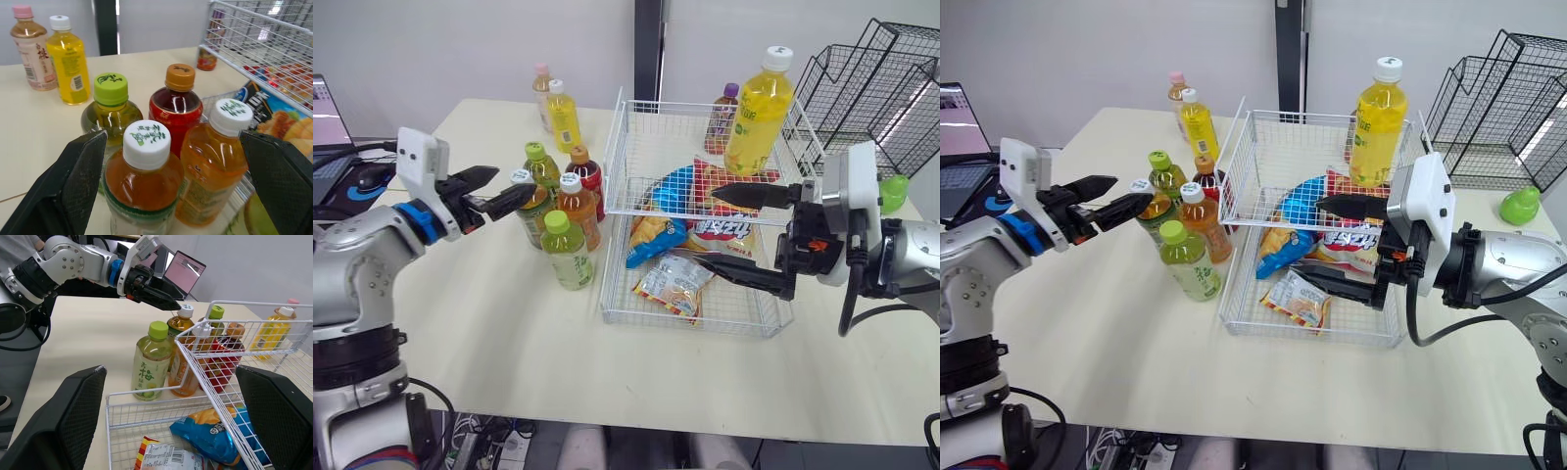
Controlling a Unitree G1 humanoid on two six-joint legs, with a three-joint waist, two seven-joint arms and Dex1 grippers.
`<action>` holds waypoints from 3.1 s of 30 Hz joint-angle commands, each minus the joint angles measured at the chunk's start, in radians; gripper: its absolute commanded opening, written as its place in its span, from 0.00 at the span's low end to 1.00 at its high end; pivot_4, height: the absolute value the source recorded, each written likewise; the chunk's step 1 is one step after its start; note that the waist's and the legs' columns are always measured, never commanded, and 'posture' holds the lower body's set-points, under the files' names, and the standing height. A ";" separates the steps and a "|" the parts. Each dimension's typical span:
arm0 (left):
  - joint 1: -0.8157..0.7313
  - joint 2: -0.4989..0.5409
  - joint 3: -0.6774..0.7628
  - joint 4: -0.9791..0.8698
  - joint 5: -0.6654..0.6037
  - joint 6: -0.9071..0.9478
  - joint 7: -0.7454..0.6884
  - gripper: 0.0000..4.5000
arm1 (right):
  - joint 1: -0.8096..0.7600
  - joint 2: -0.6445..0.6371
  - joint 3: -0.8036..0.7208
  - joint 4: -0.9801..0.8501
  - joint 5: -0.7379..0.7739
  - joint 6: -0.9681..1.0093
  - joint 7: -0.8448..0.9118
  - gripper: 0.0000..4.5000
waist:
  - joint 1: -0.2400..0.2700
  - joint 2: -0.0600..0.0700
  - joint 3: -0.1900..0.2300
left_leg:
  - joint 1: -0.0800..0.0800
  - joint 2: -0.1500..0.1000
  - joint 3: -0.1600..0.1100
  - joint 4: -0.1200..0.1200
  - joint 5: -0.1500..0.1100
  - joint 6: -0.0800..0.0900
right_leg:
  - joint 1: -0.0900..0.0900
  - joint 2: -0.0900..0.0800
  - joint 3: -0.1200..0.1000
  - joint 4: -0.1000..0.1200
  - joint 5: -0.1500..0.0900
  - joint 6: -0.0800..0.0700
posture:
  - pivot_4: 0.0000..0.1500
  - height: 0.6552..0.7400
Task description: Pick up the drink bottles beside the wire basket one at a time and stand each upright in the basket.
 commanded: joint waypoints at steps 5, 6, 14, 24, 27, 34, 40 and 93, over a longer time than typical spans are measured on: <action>-0.011 -0.078 -0.052 -0.046 0.086 -0.095 0.204 1.00 | -0.019 -0.018 -0.033 -0.004 0.009 -0.002 0.012 1.00 | 0.000 0.000 0.000 | 0.000 0.000 0.000 0.000 0.000 0.000 | 0.000 0.001 0.000 0.000 0.000 0.000 | 1.00 0.69; -0.019 -0.096 -0.058 -0.039 0.098 -0.103 0.236 1.00 | -0.019 -0.018 -0.034 -0.003 0.010 -0.002 0.013 1.00 | 0.000 0.000 0.000 | 0.000 0.000 0.000 0.000 0.000 0.000 | 0.000 0.000 0.001 0.000 0.000 0.000 | 1.00 0.69; -0.047 -0.154 -0.109 0.005 0.142 -0.164 0.317 0.79 | -0.019 -0.019 -0.045 -0.004 0.017 0.001 0.013 1.00 | 0.001 0.000 0.000 | 0.000 -0.001 0.000 0.000 0.000 0.000 | 0.000 0.000 0.001 -0.001 0.000 0.000 | 1.00 0.69; -0.019 -0.142 -0.100 -0.015 0.132 -0.159 0.326 0.30 | -0.011 -0.023 -0.062 -0.013 0.028 0.009 0.003 1.00 | 0.000 0.000 0.000 | 0.000 0.000 0.000 0.000 0.000 0.000 | 0.000 0.001 0.001 -0.001 0.000 0.000 | 1.00 0.69; -0.013 -0.119 -0.079 -0.029 0.118 -0.165 0.307 0.30 | -0.010 -0.029 -0.070 -0.015 0.034 0.009 -0.001 1.00 | 0.000 0.000 0.000 | 0.000 0.000 0.000 0.000 0.000 0.000 | 0.000 0.001 0.001 -0.001 0.000 0.000 | 1.00 0.69; -0.116 0.085 -0.043 -0.039 -0.043 -0.078 0.068 0.30 | 0.030 -0.080 -0.171 -0.018 0.032 0.000 -0.004 1.00 | -0.001 -0.003 0.002 | -0.001 0.000 0.000 -0.001 0.000 0.000 | -0.002 0.001 0.000 -0.001 0.000 0.000 | 1.00 0.69; -0.387 0.248 -0.077 0.108 -0.149 0.065 -0.080 0.30 | 0.141 -0.133 -0.305 -0.058 0.045 -0.003 0.008 1.00 | 0.008 -0.004 0.002 | -0.004 -0.001 -0.001 0.000 0.000 0.000 | -0.003 0.000 -0.001 -0.003 0.000 0.000 | 1.00 0.69; -1.264 -0.445 -0.344 1.352 0.327 -0.564 -0.332 0.47 | 0.390 -0.235 -0.674 -0.163 0.233 0.001 -0.326 1.00 | -0.004 -0.003 0.004 | -0.007 -0.002 0.001 -0.001 0.000 0.000 | -0.005 0.001 0.001 -0.004 0.000 0.000 | 1.00 0.69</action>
